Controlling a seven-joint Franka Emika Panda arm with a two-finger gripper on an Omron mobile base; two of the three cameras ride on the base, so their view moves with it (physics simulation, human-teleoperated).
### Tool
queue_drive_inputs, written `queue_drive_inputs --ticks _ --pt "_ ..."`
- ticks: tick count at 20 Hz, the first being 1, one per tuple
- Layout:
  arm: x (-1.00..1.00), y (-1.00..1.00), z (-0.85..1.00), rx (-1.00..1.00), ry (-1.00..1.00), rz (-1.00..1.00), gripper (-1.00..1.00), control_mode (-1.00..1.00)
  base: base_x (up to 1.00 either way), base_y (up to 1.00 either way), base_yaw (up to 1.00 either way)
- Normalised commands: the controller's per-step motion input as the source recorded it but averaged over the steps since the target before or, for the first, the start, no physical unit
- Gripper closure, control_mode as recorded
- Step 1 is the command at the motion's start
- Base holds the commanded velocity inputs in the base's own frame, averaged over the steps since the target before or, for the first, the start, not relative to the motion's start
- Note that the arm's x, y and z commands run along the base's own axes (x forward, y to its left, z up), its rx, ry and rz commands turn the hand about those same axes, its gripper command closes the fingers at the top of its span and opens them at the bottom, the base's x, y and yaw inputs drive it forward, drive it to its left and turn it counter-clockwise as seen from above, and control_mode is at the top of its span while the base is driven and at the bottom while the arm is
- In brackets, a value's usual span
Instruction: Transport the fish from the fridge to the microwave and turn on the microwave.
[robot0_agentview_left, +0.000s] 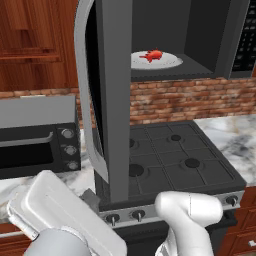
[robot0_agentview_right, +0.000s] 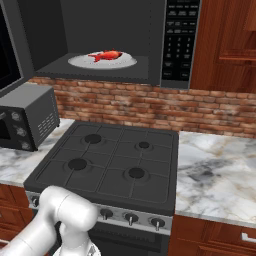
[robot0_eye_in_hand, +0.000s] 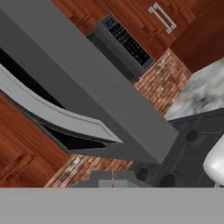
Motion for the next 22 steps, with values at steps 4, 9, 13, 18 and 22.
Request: queue_drive_inputs --ticks 4,9,13,18,22 --pt "0.48 0.16 -0.09 0.0 0.0 -0.13 1.0 -1.0 0.0 0.0 0.0" --pt "0.44 0.18 -0.14 -0.01 0.0 -0.14 1.0 -1.0 0.0 0.0 0.0" --pt "0.34 0.22 -0.14 -0.02 0.0 -0.12 1.0 -1.0 0.0 0.0 0.0" --pt "0.25 0.08 -0.02 -0.01 0.0 -0.13 1.0 -1.0 0.0 0.0 0.0" --pt "0.14 0.0 0.0 -0.01 0.0 -0.11 1.0 -1.0 0.0 0.0 0.0"
